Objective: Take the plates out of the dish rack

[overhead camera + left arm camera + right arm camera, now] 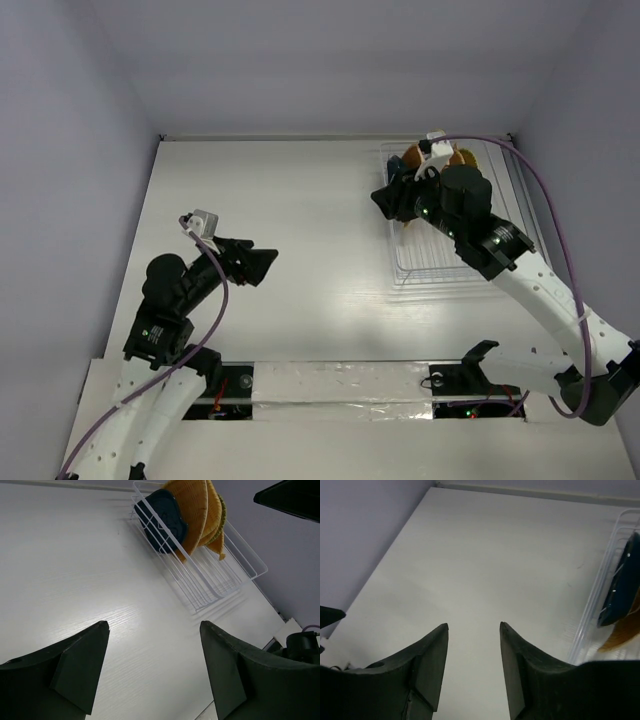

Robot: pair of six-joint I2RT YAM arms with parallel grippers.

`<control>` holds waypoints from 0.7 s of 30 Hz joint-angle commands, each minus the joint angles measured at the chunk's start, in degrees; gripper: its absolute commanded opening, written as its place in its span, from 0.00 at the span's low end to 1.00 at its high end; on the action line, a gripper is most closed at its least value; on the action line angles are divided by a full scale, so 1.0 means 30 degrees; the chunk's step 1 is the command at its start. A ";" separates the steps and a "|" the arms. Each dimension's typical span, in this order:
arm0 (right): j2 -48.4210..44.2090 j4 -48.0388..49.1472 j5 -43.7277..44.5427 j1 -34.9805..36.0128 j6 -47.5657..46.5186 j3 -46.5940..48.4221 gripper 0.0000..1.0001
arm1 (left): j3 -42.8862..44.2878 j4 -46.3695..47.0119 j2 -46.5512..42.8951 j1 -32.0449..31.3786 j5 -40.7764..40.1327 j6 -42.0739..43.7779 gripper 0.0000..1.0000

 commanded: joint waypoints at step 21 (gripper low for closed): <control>0.7468 -0.4350 1.2946 0.0162 -0.3185 0.6179 0.26 | 0.0280 0.0487 -0.1006 -0.0029 -0.1209 -0.0099 0.00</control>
